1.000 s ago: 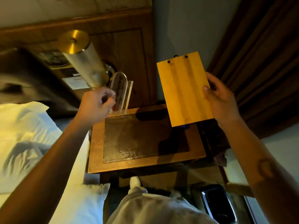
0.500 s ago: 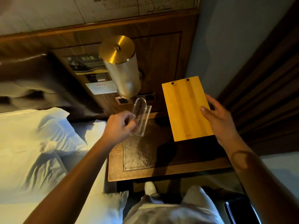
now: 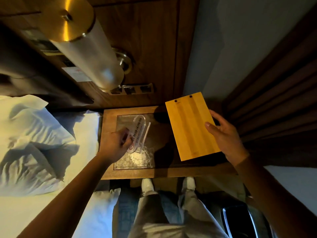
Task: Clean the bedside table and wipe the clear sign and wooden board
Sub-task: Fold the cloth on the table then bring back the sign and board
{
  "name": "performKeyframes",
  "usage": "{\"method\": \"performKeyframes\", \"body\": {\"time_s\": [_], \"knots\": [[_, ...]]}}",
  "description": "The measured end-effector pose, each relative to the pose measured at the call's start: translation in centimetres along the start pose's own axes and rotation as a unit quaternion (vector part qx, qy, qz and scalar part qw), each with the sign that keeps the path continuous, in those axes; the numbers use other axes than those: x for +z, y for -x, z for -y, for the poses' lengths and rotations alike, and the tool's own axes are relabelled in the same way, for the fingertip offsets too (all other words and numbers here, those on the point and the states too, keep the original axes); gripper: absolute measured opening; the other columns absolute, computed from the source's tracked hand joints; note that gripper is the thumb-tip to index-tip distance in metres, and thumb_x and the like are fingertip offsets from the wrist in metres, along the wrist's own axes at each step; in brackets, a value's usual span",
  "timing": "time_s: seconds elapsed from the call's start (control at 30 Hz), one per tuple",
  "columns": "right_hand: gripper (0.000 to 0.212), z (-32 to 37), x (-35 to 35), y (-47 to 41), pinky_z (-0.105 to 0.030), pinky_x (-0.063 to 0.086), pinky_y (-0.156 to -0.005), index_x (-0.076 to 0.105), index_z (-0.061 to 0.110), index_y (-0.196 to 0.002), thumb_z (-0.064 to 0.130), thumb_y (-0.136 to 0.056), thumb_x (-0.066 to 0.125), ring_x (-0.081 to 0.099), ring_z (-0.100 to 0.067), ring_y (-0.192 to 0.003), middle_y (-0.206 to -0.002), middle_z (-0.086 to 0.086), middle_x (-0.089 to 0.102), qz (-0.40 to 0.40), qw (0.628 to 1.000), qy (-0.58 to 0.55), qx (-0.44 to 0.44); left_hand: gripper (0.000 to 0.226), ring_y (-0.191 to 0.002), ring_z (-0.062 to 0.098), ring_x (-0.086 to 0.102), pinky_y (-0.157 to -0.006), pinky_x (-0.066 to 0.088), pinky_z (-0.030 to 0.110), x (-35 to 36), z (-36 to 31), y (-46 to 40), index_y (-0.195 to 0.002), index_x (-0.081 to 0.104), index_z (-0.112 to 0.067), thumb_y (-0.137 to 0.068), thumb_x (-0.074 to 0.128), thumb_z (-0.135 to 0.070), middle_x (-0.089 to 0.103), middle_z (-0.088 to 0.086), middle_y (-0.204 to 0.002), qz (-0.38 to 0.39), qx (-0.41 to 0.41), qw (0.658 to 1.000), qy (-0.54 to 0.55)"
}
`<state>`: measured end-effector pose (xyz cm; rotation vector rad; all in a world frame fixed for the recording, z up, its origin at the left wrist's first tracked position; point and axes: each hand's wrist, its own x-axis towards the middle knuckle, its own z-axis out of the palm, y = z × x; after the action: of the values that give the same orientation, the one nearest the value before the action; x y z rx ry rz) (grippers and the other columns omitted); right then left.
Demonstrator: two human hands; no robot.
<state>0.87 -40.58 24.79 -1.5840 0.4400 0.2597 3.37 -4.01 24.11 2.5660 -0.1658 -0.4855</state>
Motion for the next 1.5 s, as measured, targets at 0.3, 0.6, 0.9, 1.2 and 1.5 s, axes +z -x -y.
{"method": "performKeyframes", "body": {"time_s": [0.3, 0.6, 0.9, 1.2, 1.5], "knots": [[0.049, -7.4, -1.5, -5.6, -0.021, 0.06, -0.072, 0.044, 0.027, -0.147, 0.021, -0.1, 0.058, 0.073, 0.0, -0.09, -0.111, 0.006, 0.072, 0.021, 0.999, 0.008, 0.034, 0.018, -0.093, 0.032, 0.074, -0.064, 0.056, 0.026, 6.5, 3.7, -4.4, -0.114, 0.062, -0.01, -0.098, 0.062, -0.018, 0.07, 0.018, -0.124, 0.006, -0.045, 0.998, -0.051], [0.046, -20.9, 3.9, -11.9, -0.042, 0.053, -0.1, 0.046, 0.041, -0.145, 0.035, -0.101, 0.058, 0.064, -0.02, -0.115, -0.128, -0.003, 0.067, -0.02, 0.991, 0.078, 0.107, 0.019, -0.087, 0.035, 0.069, -0.069, 0.058, 0.039, 13.1, 12.1, -10.1, -0.115, 0.055, -0.009, -0.099, 0.056, -0.02, 0.071, 0.02, -0.109, 0.071, -0.075, 0.983, -0.153], [0.044, -26.4, 10.7, -15.8, -0.048, 0.058, -0.083, 0.043, 0.04, -0.149, 0.042, -0.105, 0.046, 0.068, -0.023, -0.095, -0.116, -0.007, 0.07, -0.075, 0.98, 0.168, 0.075, 0.022, -0.093, 0.038, 0.065, -0.068, 0.046, 0.037, 15.1, 17.2, -14.9, -0.116, 0.056, -0.008, -0.102, 0.048, -0.023, 0.067, 0.018, -0.102, 0.105, 0.012, 0.966, -0.235], [0.056, -29.1, 12.2, -17.8, -0.039, 0.052, -0.058, 0.023, 0.035, -0.156, 0.049, -0.104, 0.038, 0.065, -0.024, -0.067, -0.079, -0.005, 0.068, -0.082, 0.922, 0.377, 0.012, 0.035, -0.106, 0.036, 0.062, -0.075, 0.053, 0.043, 14.5, 17.0, -16.9, -0.131, 0.058, -0.014, -0.097, 0.059, -0.021, 0.067, 0.014, -0.112, 0.1, 0.064, 0.94, -0.318], [0.062, -30.4, 11.4, -19.3, -0.04, 0.055, -0.068, 0.019, 0.039, -0.157, 0.037, -0.103, 0.05, 0.065, -0.025, -0.067, -0.076, -0.007, 0.069, -0.067, 0.917, 0.391, 0.052, 0.025, -0.103, 0.032, 0.061, -0.075, 0.058, 0.046, 15.0, 17.6, -16.2, -0.117, 0.066, -0.015, -0.099, 0.055, -0.029, 0.058, 0.013, -0.118, 0.065, 0.035, 0.947, -0.313]]}}
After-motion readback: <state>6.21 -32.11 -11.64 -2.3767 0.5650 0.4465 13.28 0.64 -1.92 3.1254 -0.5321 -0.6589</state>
